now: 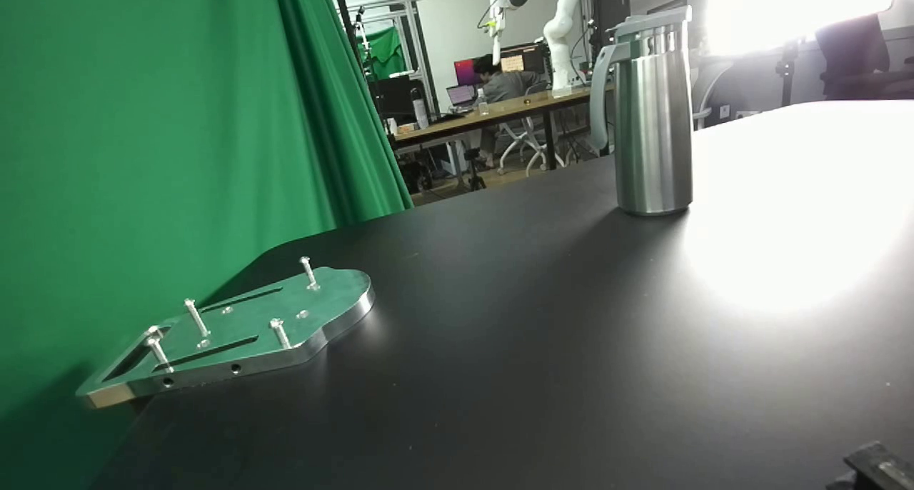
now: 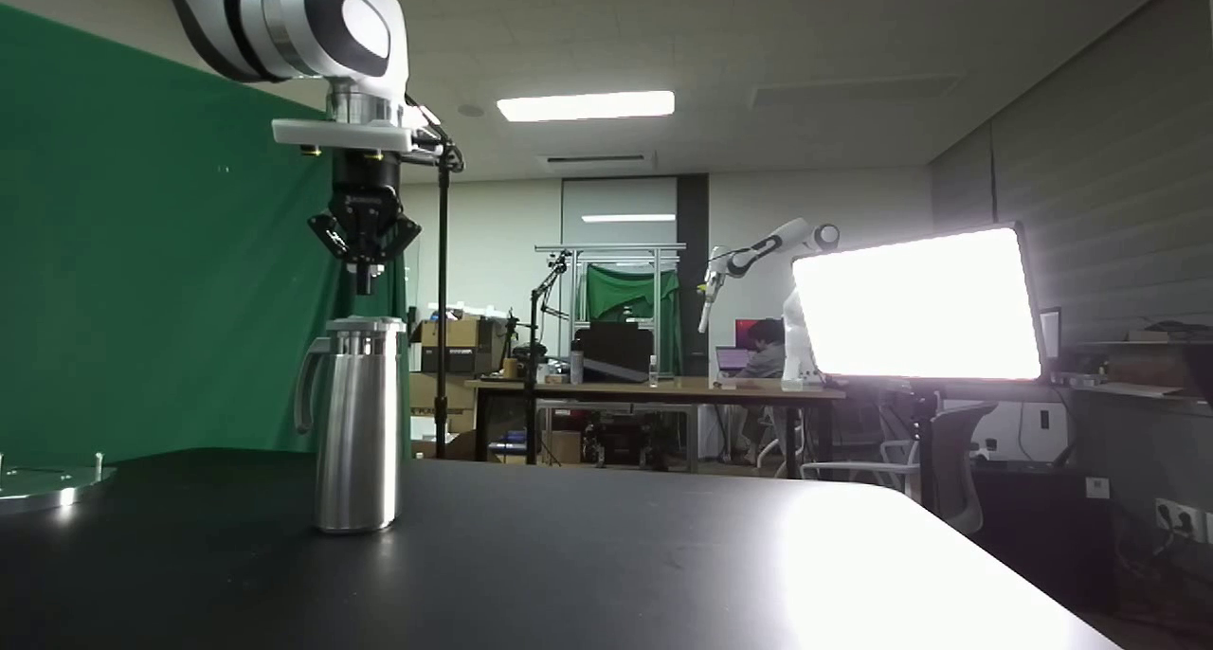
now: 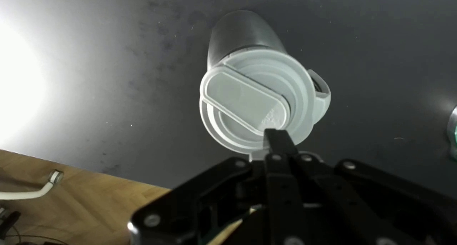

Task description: Open the lid on the top of the thermos flask

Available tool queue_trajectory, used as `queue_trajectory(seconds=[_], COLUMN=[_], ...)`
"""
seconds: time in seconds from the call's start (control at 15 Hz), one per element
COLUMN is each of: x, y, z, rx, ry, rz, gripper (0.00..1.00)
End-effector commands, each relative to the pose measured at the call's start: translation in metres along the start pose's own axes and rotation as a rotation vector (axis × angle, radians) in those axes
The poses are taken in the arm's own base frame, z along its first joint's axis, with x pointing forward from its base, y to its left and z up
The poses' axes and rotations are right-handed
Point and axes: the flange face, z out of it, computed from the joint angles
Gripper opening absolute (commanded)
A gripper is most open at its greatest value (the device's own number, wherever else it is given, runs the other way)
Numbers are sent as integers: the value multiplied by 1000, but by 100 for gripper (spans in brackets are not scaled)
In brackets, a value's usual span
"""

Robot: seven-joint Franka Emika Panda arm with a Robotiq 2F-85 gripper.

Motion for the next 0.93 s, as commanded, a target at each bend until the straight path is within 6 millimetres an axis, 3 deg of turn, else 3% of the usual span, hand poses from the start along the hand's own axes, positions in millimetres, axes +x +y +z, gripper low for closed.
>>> queue_trajectory(seconds=[0.0, 0.4, 0.87], x=[5, 5, 4], y=[-1, -3, -1], z=[11, 33, 40], rx=[28, 34, 29], ry=[-11, -28, -40], rz=[4, 7, 8], gripper=[0, 0, 0])
